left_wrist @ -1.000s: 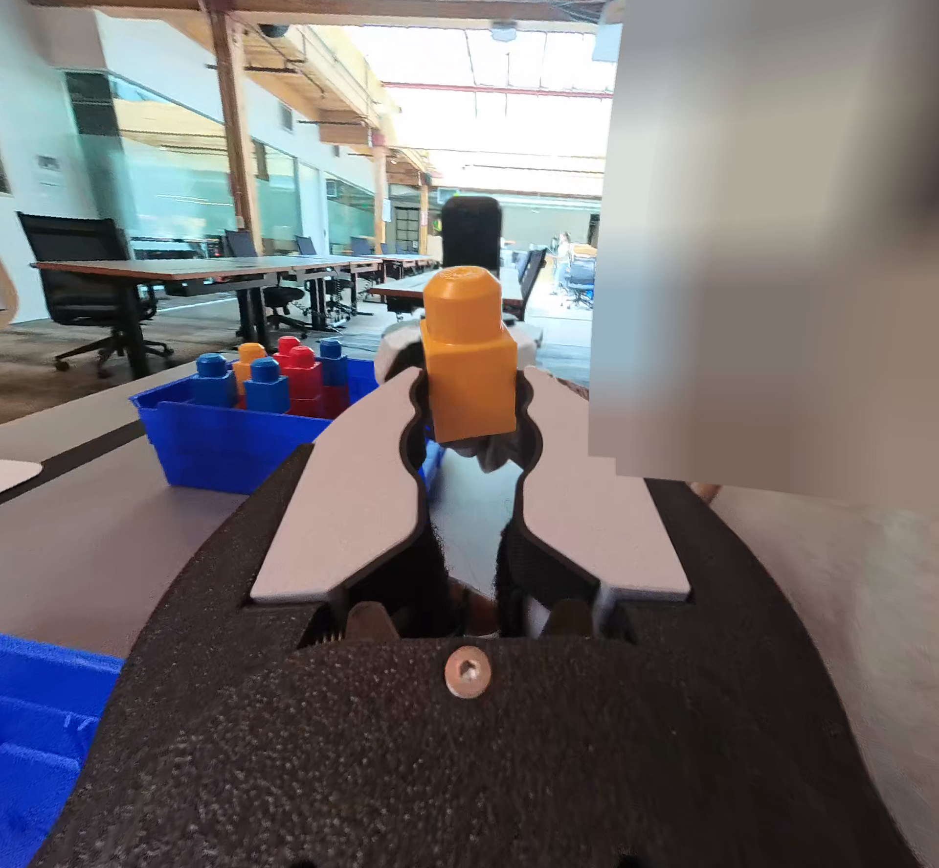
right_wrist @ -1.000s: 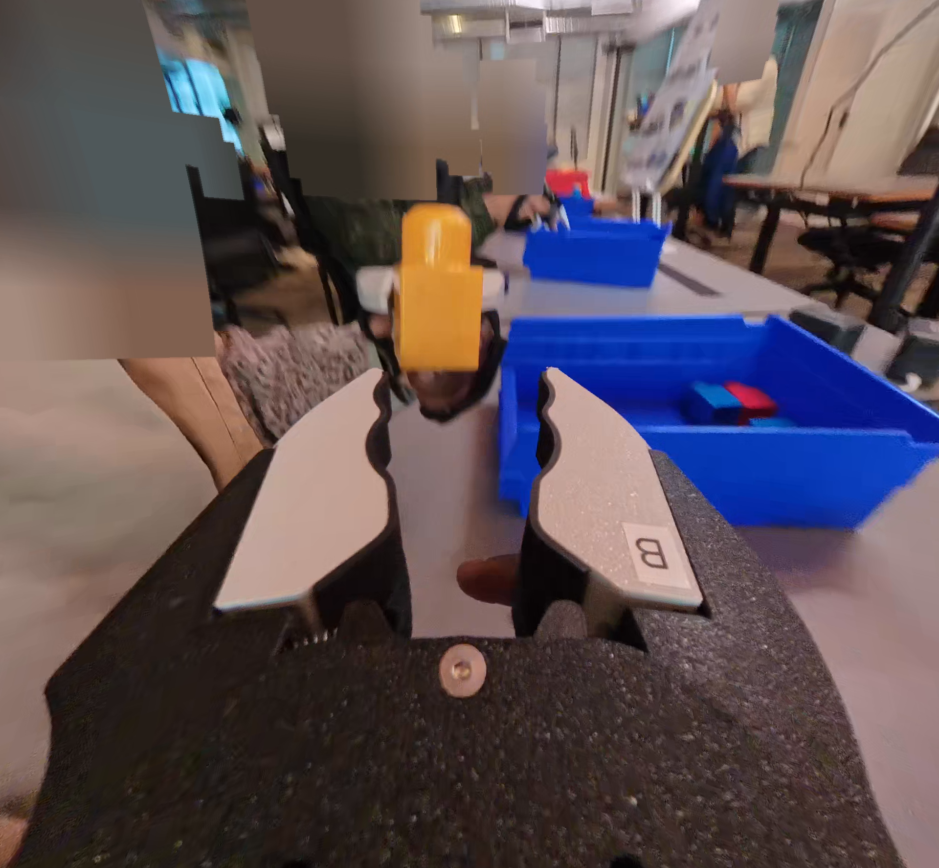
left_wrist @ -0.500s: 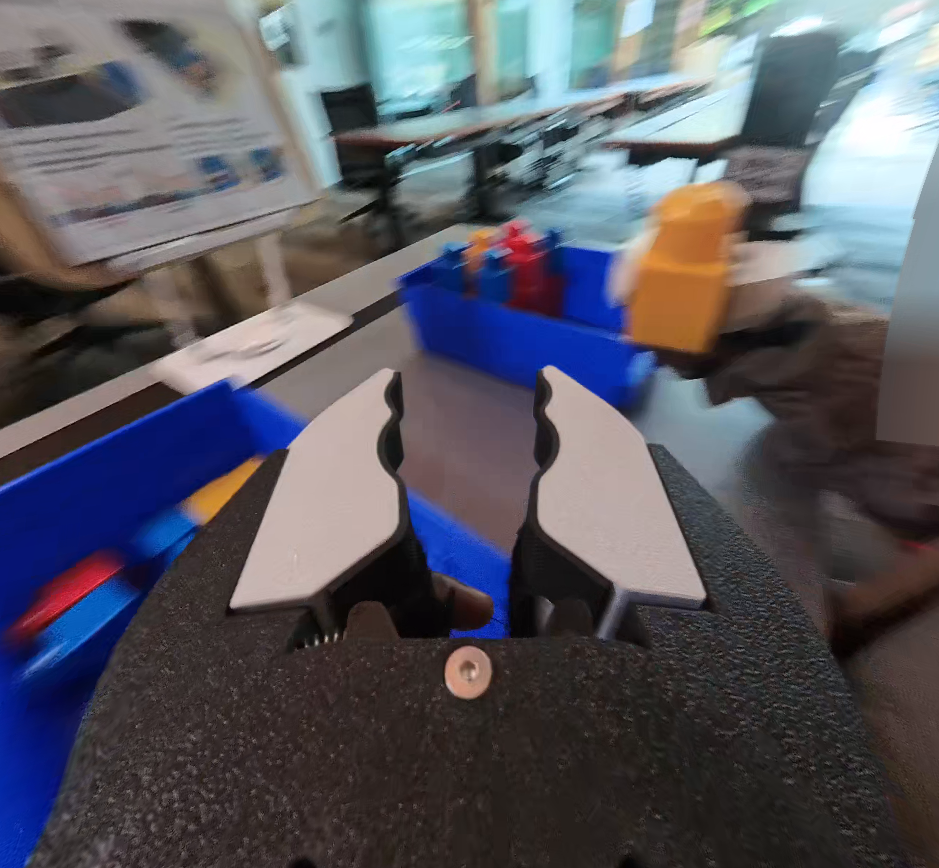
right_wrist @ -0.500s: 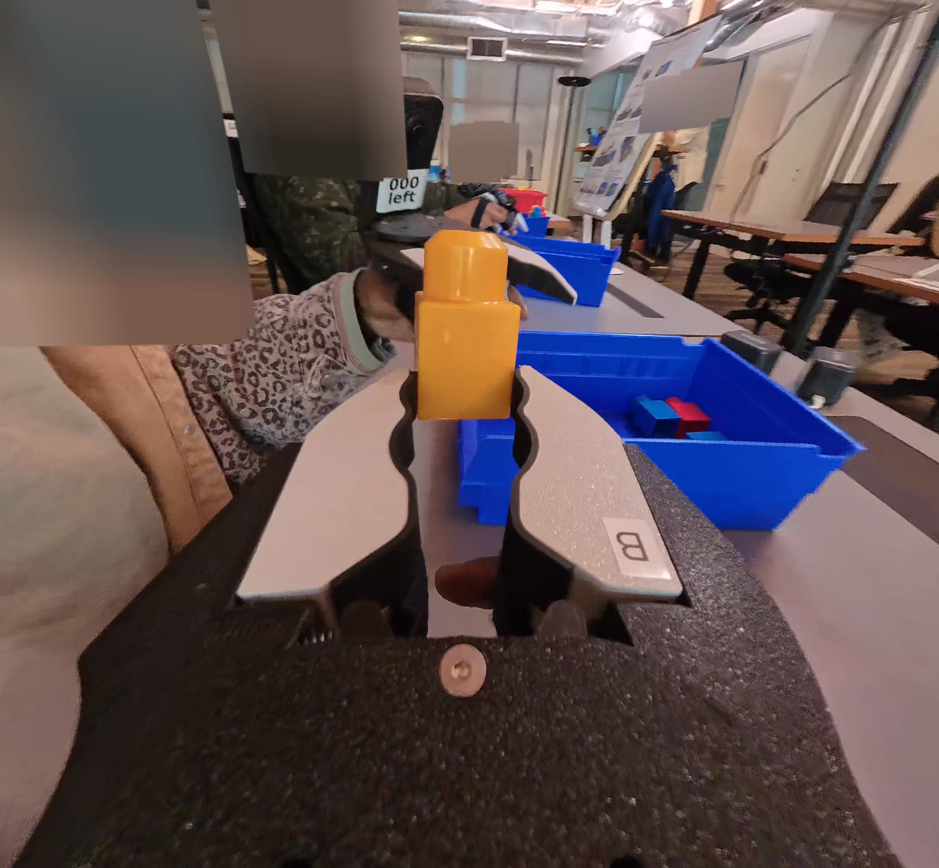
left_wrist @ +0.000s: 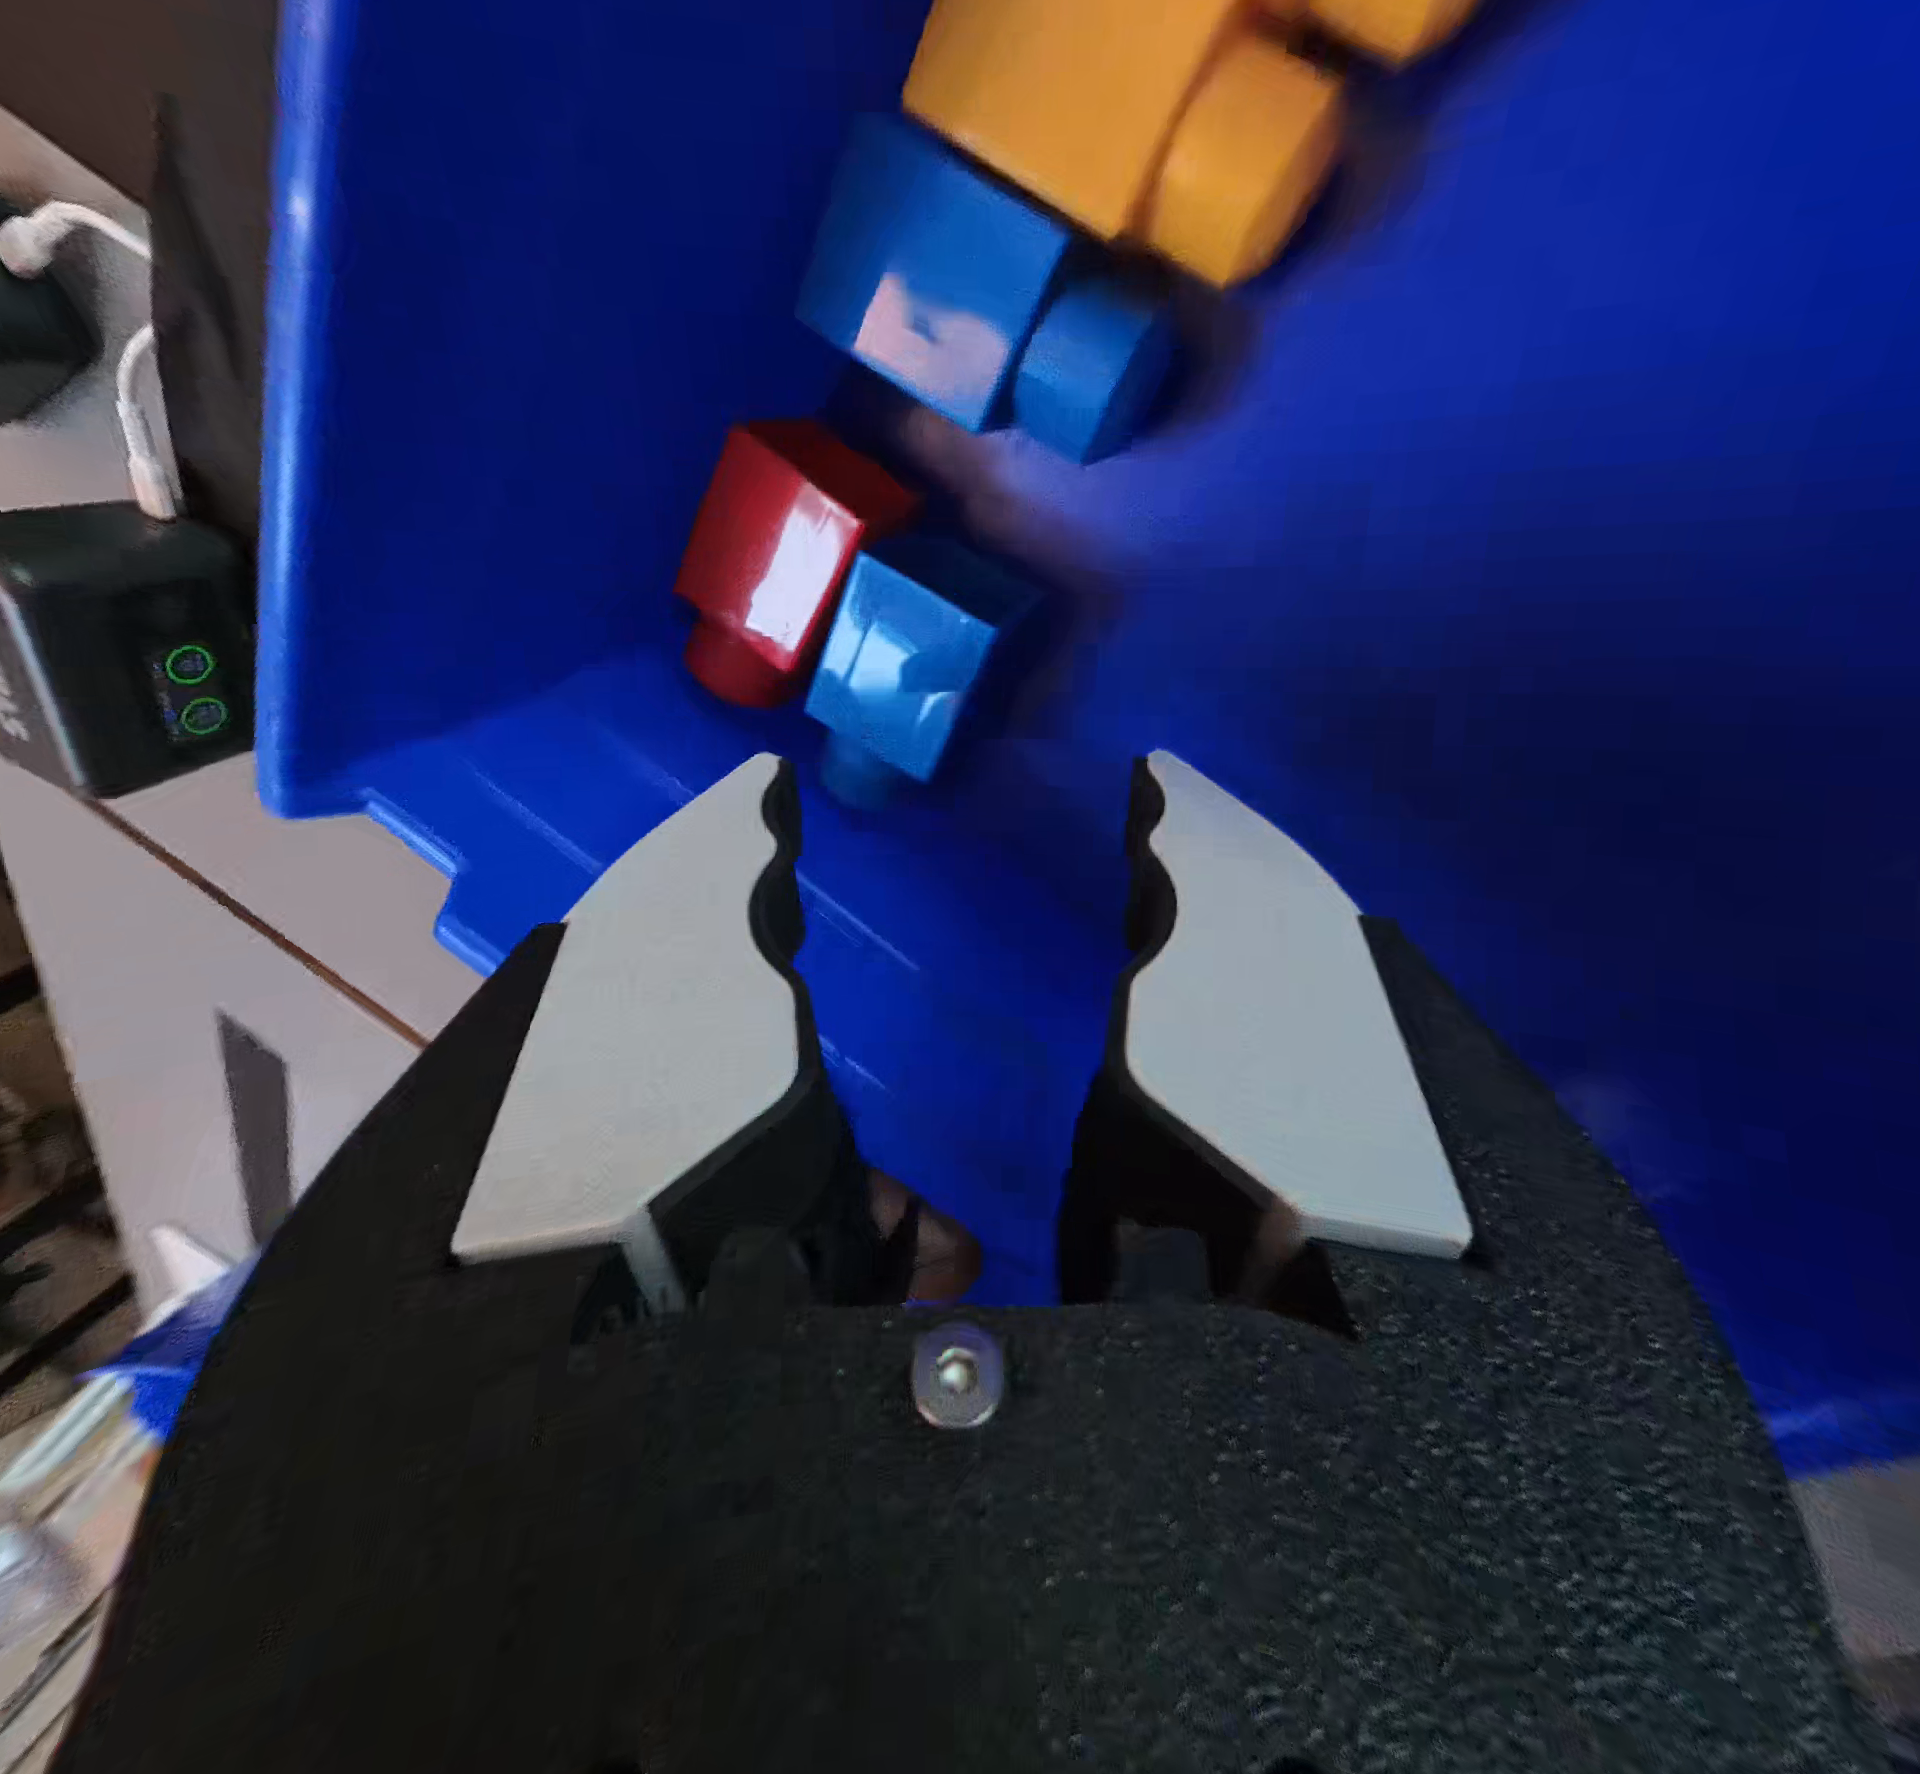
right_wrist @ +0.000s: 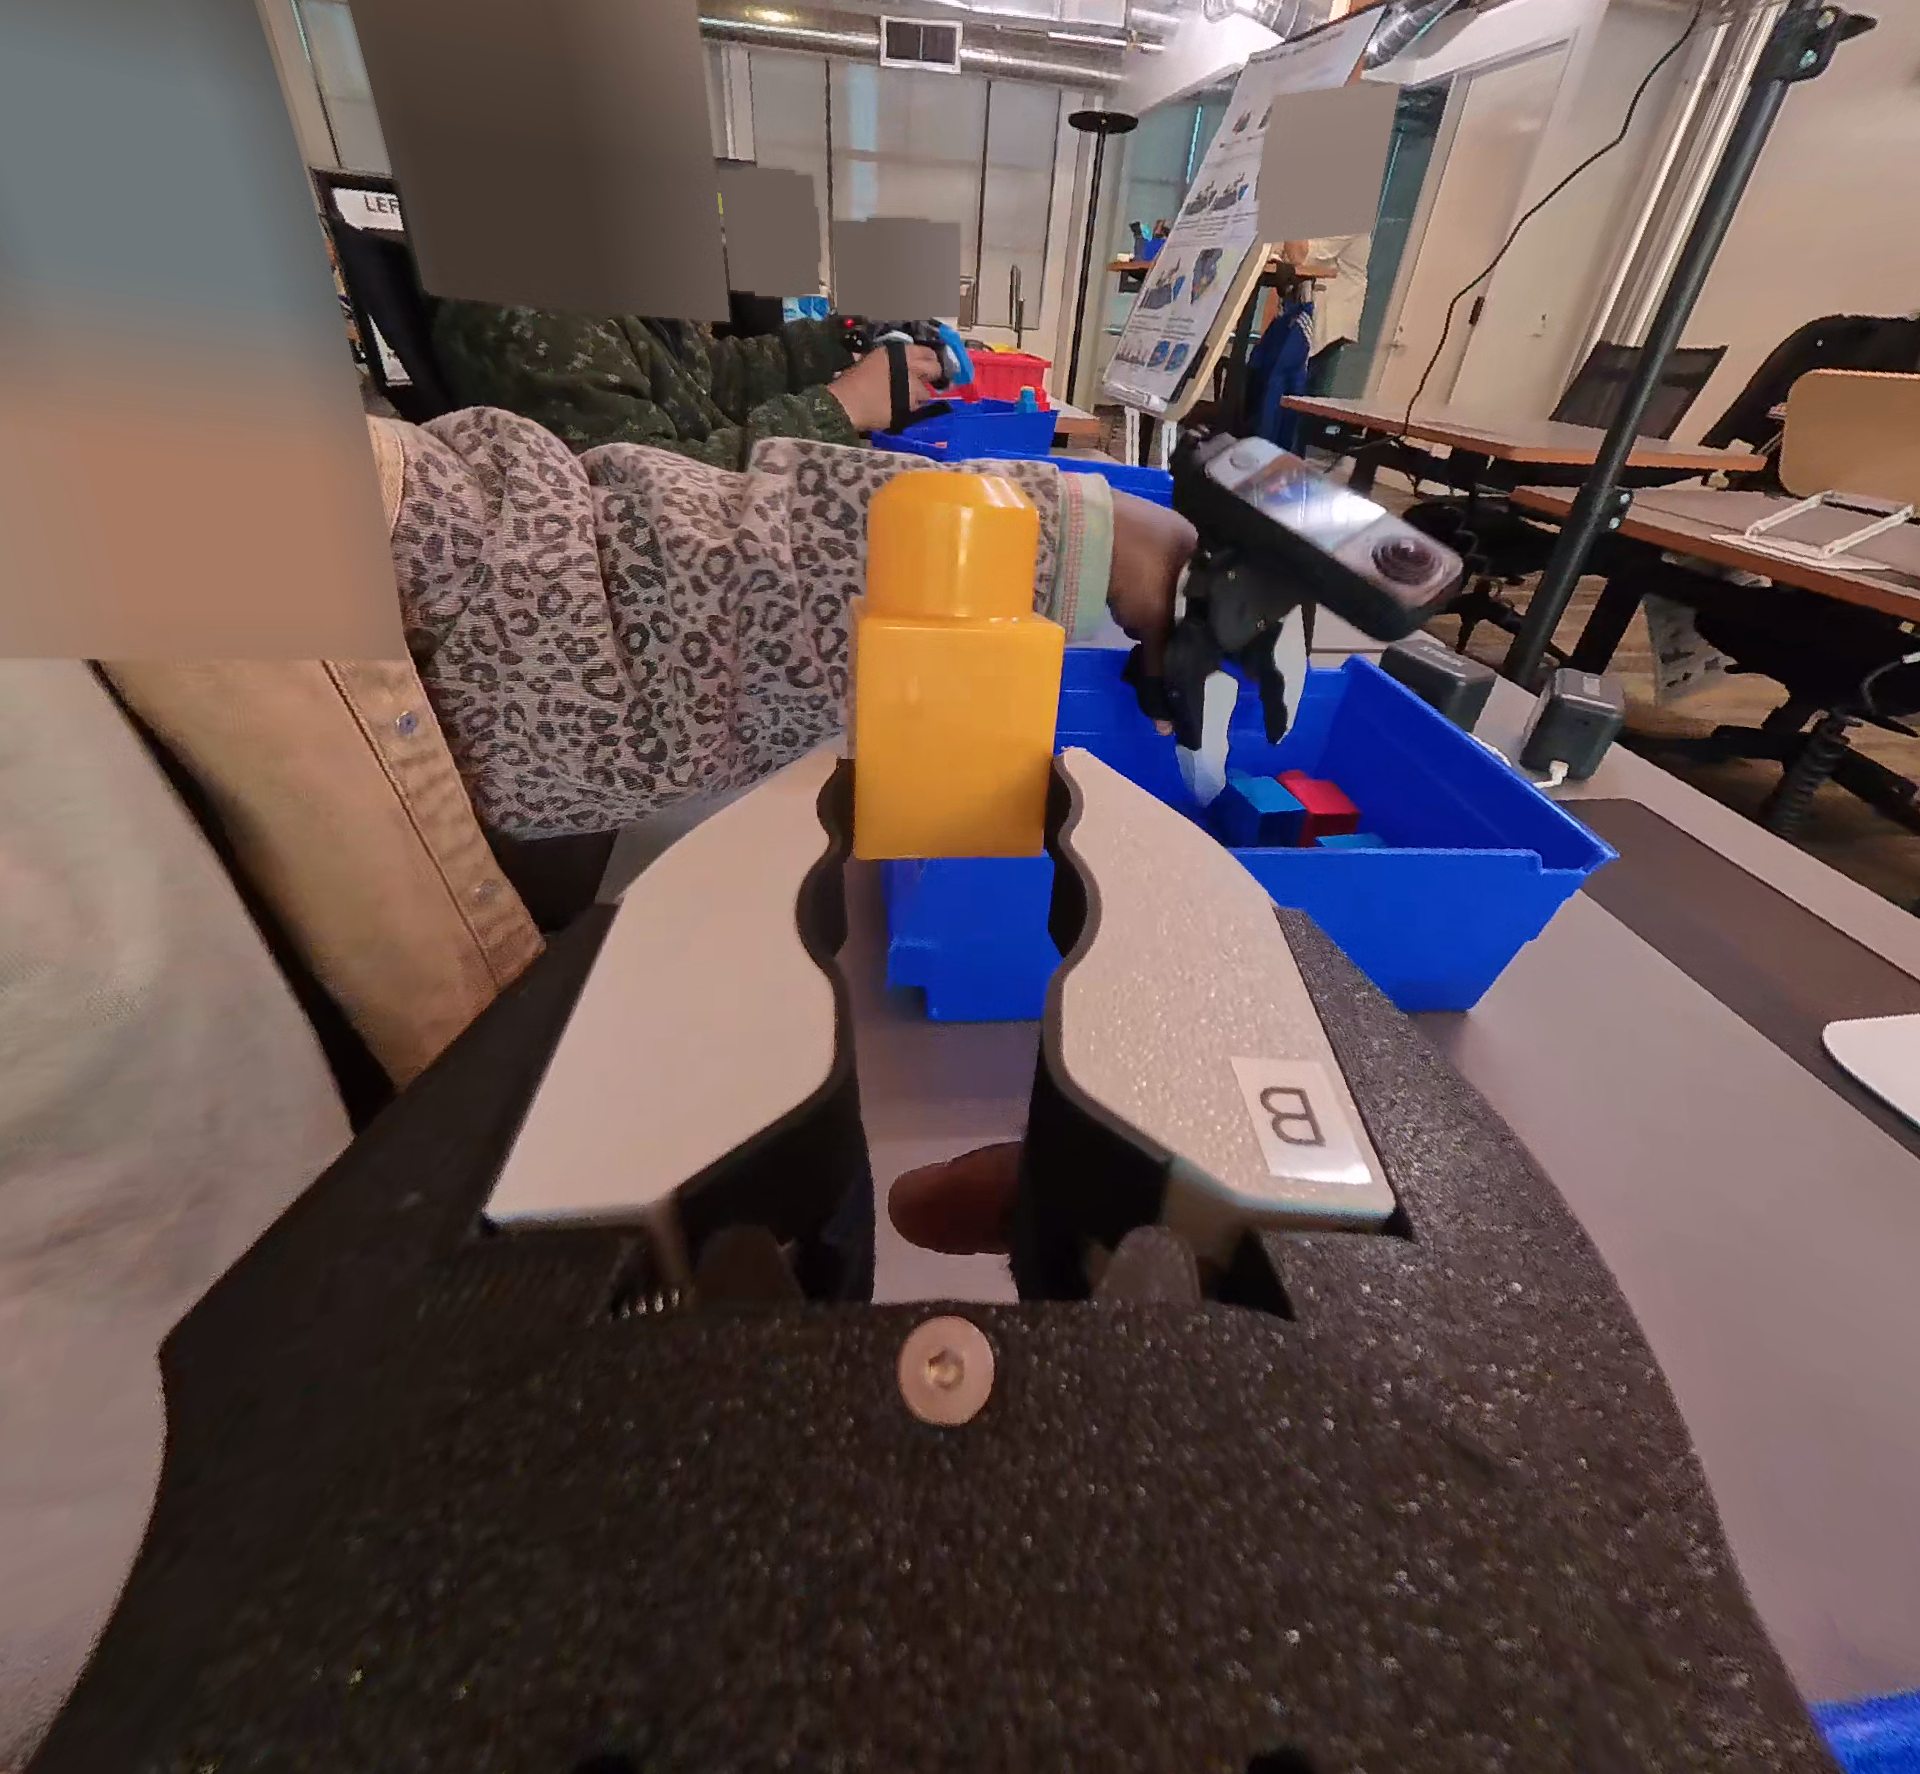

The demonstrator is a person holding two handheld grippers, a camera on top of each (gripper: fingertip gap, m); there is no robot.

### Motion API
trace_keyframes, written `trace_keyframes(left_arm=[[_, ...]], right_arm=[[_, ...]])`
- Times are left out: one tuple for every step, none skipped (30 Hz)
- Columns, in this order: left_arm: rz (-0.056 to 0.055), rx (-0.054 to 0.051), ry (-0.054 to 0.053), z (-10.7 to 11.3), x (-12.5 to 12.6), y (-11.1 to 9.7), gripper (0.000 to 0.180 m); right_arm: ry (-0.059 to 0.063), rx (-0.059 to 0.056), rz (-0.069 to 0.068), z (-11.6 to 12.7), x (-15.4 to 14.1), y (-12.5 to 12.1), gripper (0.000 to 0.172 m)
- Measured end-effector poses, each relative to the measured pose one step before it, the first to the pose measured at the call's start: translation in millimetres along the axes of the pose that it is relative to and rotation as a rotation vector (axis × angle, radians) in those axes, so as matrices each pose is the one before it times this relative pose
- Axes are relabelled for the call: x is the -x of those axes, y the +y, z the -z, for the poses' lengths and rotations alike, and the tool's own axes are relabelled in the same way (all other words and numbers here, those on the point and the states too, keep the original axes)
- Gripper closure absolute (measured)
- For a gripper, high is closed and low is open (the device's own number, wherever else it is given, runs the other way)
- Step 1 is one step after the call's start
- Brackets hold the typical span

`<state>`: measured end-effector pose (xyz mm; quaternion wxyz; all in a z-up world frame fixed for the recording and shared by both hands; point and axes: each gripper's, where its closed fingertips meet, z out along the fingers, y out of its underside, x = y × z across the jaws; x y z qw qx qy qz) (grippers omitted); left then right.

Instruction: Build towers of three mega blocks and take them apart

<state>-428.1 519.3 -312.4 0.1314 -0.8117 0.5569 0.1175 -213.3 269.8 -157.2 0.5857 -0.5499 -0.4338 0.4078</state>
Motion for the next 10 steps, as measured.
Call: trace_keyframes(left_arm=[[-0.0270, 0.0301, -0.0087, -9.12, 3.42, 2.32, 0.120], [-0.0228, 0.0140, 0.0028, -7.90, 0.34, 0.04, 0.120], [-0.0160, 0.0026, 0.0080, -6.51, -1.51, -1.24, 0.121], [-0.0176, 0.0256, 0.0012, -4.07, -1.02, 2.04, 0.122], [-0.0164, 0.0317, -0.0103, -1.90, -0.14, 2.86, 0.123], [-0.0240, 0.0090, -0.0084, 0.69, -1.77, 0.27, 0.124], [-0.0283, -0.0089, 0.0127, 3.23, -5.64, -1.06, 0.125], [-0.0202, -0.0172, 0.0371, 5.39, -9.52, -1.58, 0.126], [-0.0078, -0.0249, 0.0462, 6.59, -11.22, -2.63, 0.128], [-0.0044, -0.0402, 0.0403, 7.12, -11.06, -4.55, 0.129]], right_arm=[[0.0043, 0.0004, -0.0013, 0.87, -1.13, 0.18, 0.136], [0.0019, -0.0017, -0.0031, 0.85, -0.95, -0.19, 0.136], [0.0019, -0.0014, -0.0040, 0.71, -1.04, -0.14, 0.136], [0.0040, 0.0000, -0.0028, 0.62, -1.35, 0.04, 0.136], [0.0039, 0.0008, -0.0015, 0.39, -1.33, 0.34, 0.136], [0.0032, 0.0006, -0.0014, 0.37, -1.25, 0.41, 0.136], [0.0038, 0.0008, -0.0028, 0.14, -1.34, 0.55, 0.136], [0.0025, 0.0011, -0.0039, 0.07, -1.06, 0.79, 0.136], [-0.0009, 0.0014, -0.0038, 0.02, -0.50, 0.72, 0.136], [-0.0001, 0.0001, -0.0027, -0.11, -0.47, 0.64, 0.136]])
